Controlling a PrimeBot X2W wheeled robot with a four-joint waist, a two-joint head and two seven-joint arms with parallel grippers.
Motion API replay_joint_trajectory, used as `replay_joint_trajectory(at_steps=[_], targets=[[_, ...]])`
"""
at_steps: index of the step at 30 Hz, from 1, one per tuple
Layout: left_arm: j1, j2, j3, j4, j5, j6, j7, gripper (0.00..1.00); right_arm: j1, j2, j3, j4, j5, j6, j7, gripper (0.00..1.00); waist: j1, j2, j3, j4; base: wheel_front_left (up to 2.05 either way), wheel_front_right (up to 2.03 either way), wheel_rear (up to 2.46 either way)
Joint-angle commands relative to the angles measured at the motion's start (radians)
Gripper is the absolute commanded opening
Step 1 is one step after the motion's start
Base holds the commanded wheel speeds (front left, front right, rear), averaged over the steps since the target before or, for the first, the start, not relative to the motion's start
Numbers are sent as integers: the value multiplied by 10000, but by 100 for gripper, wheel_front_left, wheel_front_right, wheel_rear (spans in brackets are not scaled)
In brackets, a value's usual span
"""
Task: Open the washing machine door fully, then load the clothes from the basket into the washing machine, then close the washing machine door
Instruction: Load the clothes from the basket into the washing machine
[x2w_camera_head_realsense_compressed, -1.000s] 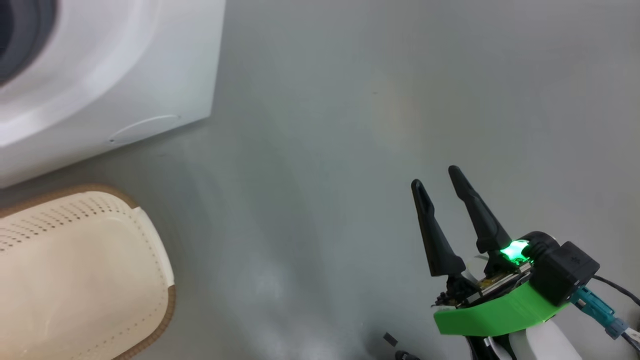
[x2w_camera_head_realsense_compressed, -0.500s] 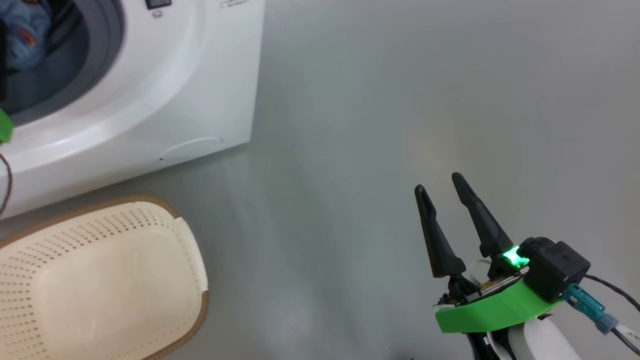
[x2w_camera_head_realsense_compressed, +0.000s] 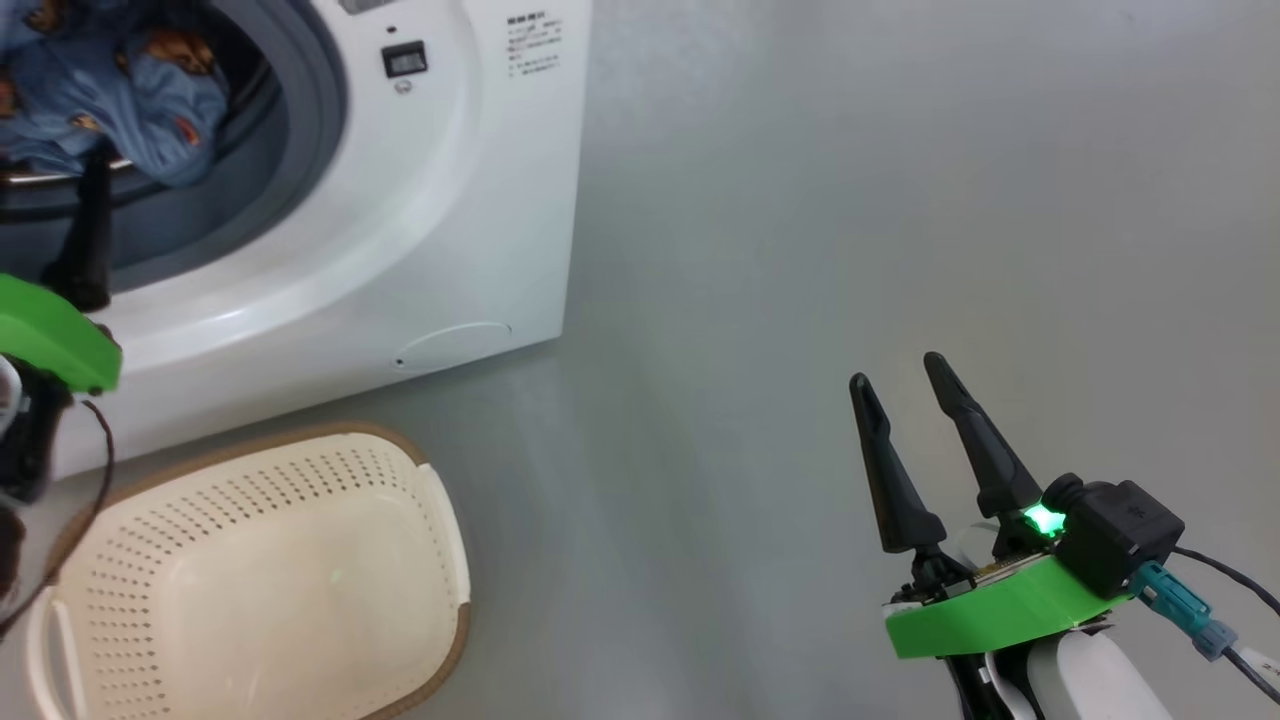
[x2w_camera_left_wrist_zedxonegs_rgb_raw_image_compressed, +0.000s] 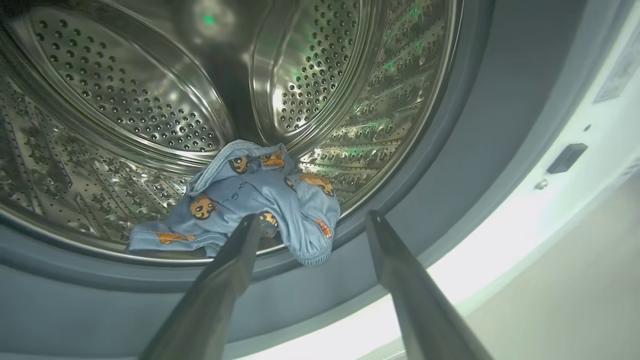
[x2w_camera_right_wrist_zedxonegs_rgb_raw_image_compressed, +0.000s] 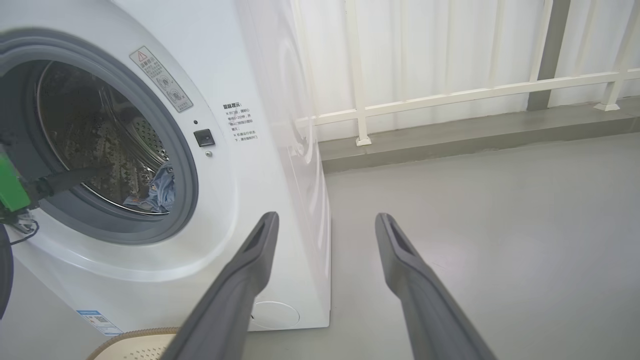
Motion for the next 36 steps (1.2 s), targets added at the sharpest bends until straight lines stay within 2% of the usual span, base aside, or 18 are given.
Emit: replay_joint_trajectory(at_steps=[1,4,13,21,36], targets=[[-6,379,403,-229,73,88,-98,100,-187,-98,97,-186,-45,46,-80,100,0,0,-274,214,0,0,0],[474,355,909,-787,266,318,-127,100,-145,-98,-22,-105,-86,46,-80,100,0,0,-516,365,0,0,0],[2944,114,3432,-3309,1343,753,-133,100,-156,-98,-338,132,-221,46,-80,100,0,0,-1122,855,0,0,0],[5579,-426,5354,-5177,2470,706,-134,100,-144,-98,-516,340,-363,46,-80,100,0,0,-1532,1421,0,0,0],[8385,-1746,7313,-6629,3587,466,-135,100,-121,-98,-613,664,-461,46,-80,100,0,0,-2163,1888,0,0,0]])
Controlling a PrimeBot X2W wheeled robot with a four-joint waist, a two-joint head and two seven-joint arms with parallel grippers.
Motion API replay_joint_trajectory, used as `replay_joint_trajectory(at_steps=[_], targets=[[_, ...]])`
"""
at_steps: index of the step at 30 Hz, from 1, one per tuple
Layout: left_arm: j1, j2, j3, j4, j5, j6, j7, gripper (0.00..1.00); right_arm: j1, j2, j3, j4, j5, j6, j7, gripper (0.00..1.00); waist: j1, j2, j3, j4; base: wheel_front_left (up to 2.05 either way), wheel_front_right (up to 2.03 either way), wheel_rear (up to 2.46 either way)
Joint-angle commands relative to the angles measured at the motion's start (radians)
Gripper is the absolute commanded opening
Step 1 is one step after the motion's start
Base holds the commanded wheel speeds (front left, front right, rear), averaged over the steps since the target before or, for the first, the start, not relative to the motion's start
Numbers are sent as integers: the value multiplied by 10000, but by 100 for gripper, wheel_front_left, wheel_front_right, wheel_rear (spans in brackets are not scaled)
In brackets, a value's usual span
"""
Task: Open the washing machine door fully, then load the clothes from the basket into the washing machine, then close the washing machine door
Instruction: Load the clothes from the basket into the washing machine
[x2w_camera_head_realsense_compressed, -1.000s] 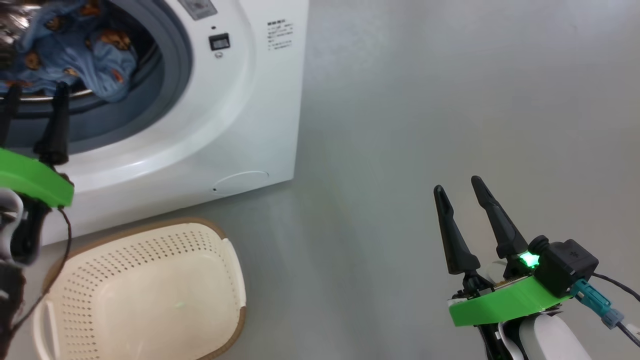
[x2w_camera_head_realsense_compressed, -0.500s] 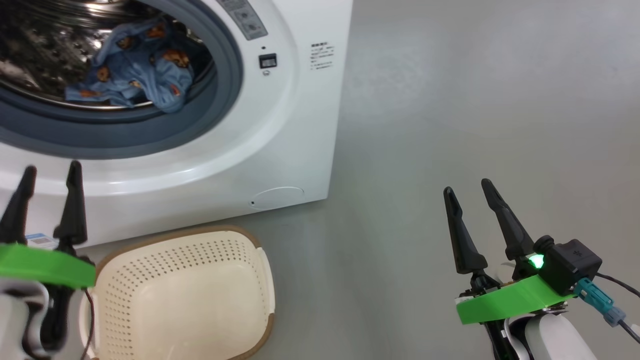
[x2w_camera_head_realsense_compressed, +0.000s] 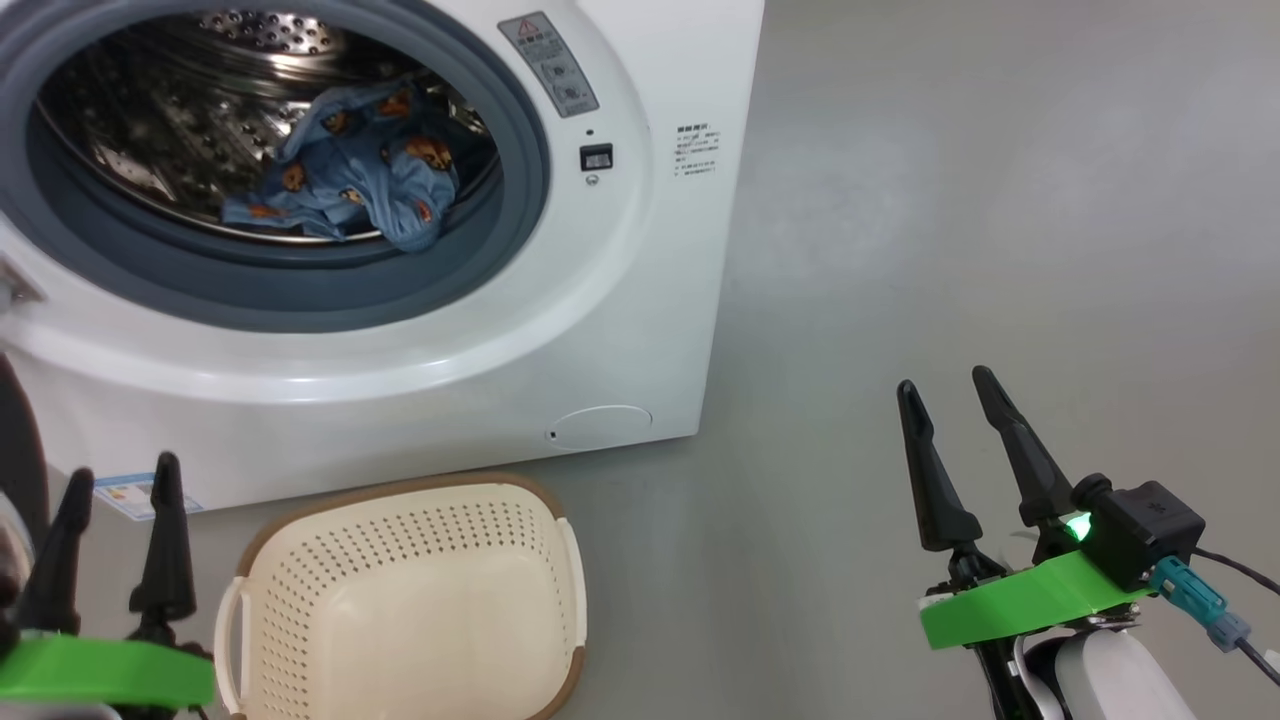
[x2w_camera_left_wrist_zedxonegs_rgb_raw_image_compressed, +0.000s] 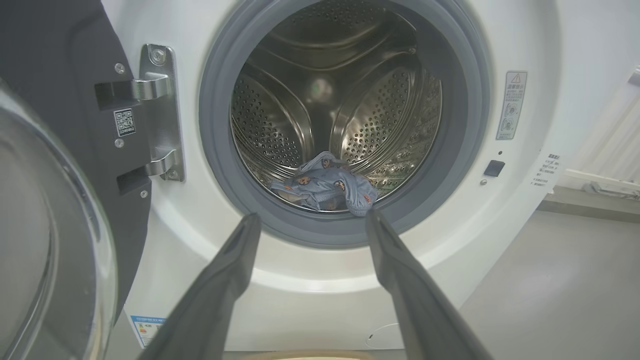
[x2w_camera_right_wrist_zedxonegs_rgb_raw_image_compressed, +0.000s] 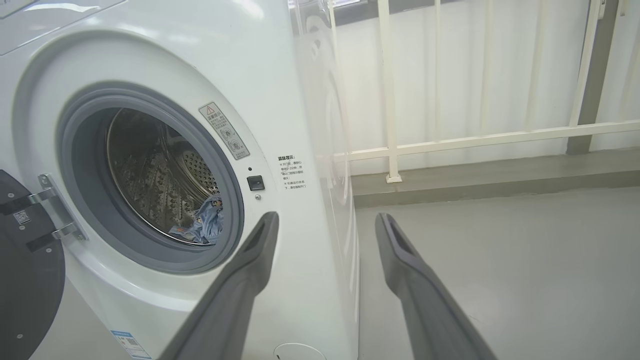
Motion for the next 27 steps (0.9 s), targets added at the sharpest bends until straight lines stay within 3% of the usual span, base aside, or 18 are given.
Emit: replay_joint_trajectory(at_steps=[1,15,27], targets=[[115,127,586,-366,193,-66,-66,100,-142,-68,230,-160,-108,46,-80,100,1,0,-150,59,0,0,0],[878,-556,1299,-887,681,-480,-66,100,-27,-68,173,-104,-99,46,-80,100,1,0,-243,190,0,0,0],[961,-615,1416,-1059,970,-610,-66,100,-19,-68,193,-99,-116,46,-80,100,1,0,-285,245,0,0,0]])
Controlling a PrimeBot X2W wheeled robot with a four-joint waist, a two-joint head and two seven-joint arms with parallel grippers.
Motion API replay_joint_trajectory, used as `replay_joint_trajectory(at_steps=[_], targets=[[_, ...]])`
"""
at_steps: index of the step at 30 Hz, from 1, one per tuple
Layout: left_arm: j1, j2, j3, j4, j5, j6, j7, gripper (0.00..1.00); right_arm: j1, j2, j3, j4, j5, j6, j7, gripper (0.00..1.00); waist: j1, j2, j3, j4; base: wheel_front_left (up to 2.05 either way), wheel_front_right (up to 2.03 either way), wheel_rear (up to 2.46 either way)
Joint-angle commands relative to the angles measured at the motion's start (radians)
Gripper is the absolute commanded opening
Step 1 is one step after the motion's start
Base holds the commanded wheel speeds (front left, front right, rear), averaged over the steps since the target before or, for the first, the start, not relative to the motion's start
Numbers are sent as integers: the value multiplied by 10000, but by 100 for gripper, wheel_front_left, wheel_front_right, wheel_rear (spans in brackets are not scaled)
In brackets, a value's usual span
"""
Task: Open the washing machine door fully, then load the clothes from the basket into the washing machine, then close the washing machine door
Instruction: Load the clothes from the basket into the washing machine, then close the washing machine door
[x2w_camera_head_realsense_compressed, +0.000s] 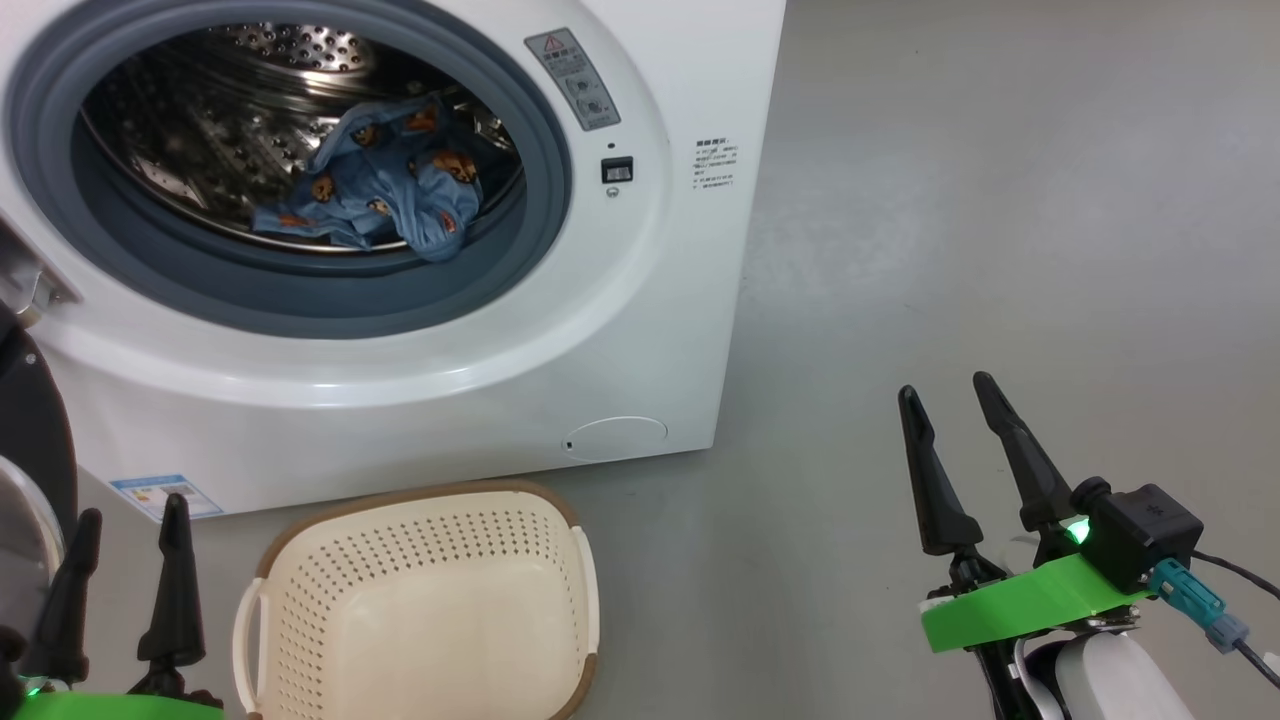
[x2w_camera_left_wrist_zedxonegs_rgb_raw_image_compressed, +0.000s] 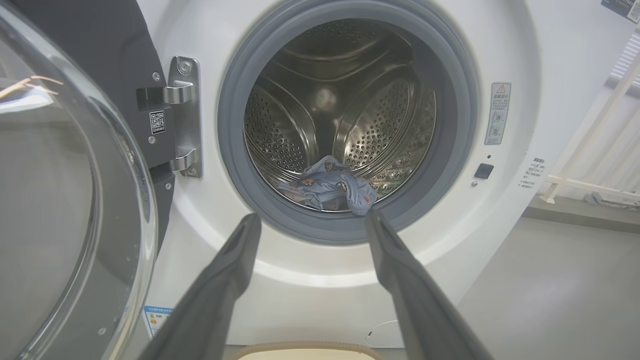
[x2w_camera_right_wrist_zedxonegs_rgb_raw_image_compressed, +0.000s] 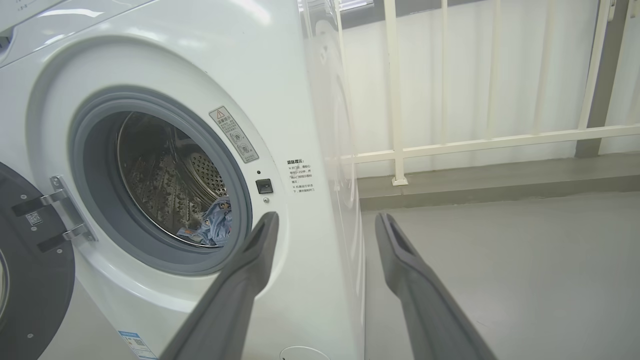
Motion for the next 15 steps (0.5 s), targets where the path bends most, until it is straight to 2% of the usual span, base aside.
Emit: replay_joint_trajectory(at_steps=[1,15], targets=[[-166,193,433,-299,174,-51,-66,100,-55,-68,223,-229,-119,46,-80,100,-1,0,-14,5,0,0,0],[-169,30,473,-209,362,-65,-66,100,-87,-68,281,-95,-151,46,-80,100,-1,0,-154,23,0,0,0]])
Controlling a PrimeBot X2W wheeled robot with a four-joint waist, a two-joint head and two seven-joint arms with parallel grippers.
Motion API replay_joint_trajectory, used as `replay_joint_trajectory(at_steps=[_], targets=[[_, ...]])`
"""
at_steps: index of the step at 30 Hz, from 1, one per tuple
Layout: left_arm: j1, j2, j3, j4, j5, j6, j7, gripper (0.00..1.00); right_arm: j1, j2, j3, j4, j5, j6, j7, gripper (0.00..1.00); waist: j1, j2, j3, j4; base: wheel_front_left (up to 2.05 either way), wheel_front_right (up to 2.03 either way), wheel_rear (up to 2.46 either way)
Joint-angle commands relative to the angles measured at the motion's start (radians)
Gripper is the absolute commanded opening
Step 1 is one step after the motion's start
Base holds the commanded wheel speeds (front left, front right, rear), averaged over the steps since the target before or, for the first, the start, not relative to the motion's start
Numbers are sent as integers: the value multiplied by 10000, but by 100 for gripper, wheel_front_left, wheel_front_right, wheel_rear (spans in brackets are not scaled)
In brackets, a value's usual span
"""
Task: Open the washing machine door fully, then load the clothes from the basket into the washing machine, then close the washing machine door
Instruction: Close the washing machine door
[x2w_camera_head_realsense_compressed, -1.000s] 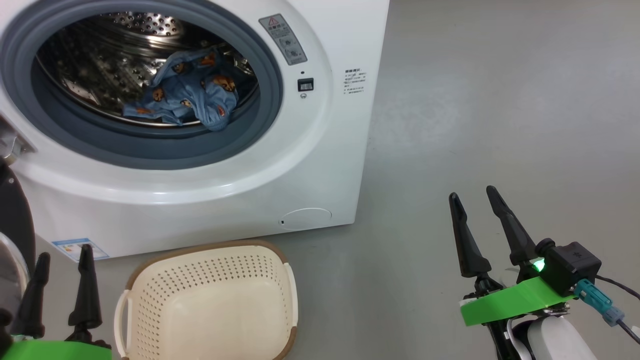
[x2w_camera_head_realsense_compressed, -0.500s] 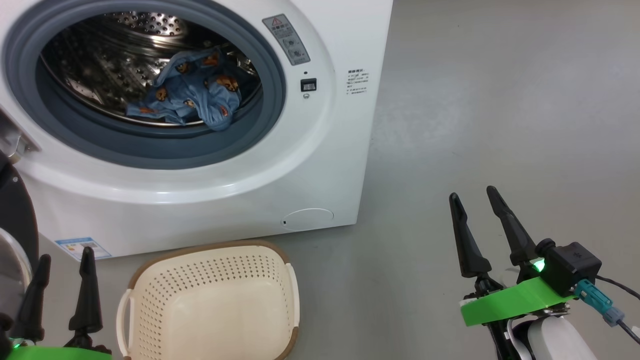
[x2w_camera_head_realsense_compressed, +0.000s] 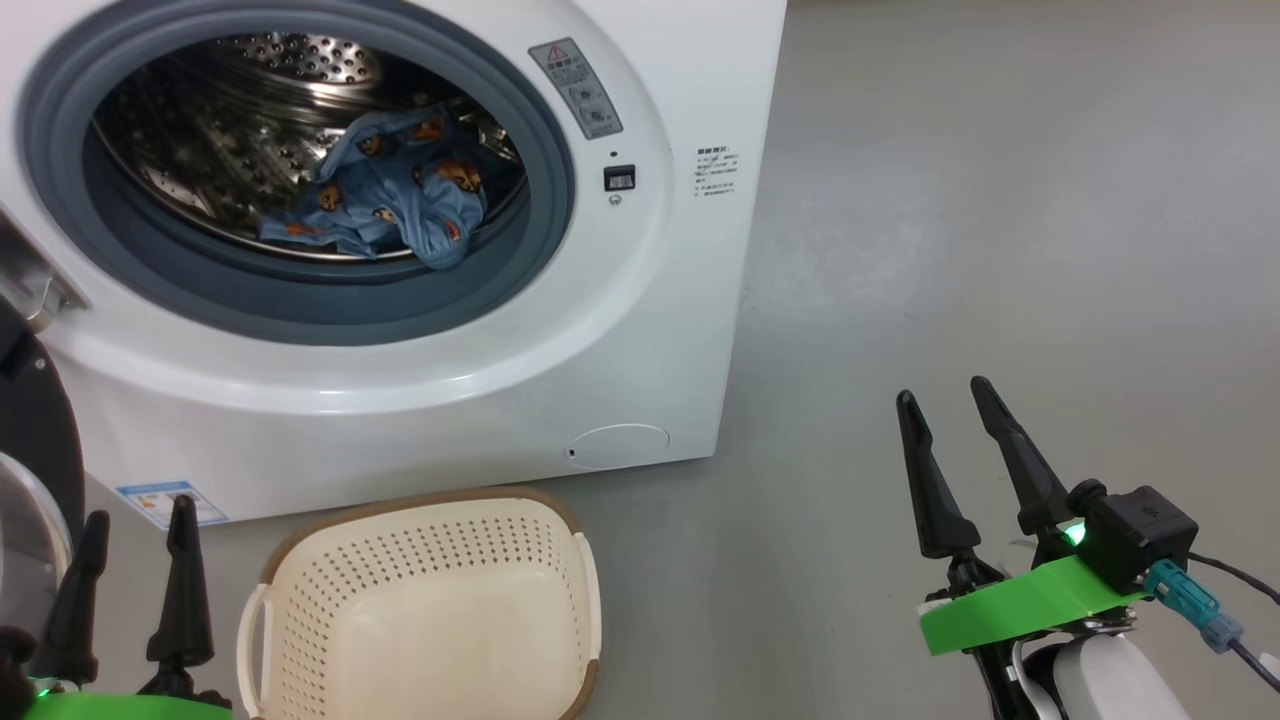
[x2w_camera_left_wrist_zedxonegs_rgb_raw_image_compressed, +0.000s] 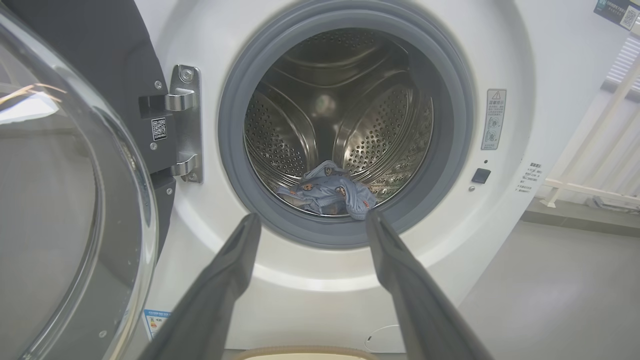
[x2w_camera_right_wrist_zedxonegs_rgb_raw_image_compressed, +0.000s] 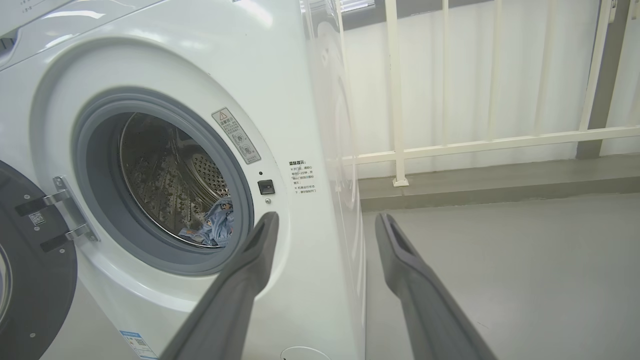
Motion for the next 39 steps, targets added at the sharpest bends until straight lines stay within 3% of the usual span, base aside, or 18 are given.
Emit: replay_joint_trajectory(at_steps=[1,12,30,39], targets=[[-166,253,378,-208,134,-63,-66,100,-90,-68,270,-197,-147,46,-80,100,0,-1,-22,-5,0,0,0],[-117,147,399,-231,165,-64,-66,100,-87,-135,311,-142,-94,46,-80,100,0,-1,-120,-29,-55,55,1],[-106,253,319,-238,12,-65,-66,100,-74,-111,233,-235,-79,46,-80,100,0,-1,13,-22,-169,169,0],[-136,267,284,-207,-11,-65,-66,100,-37,-87,223,-264,-120,46,-80,100,0,-1,5,15,-36,36,0]])
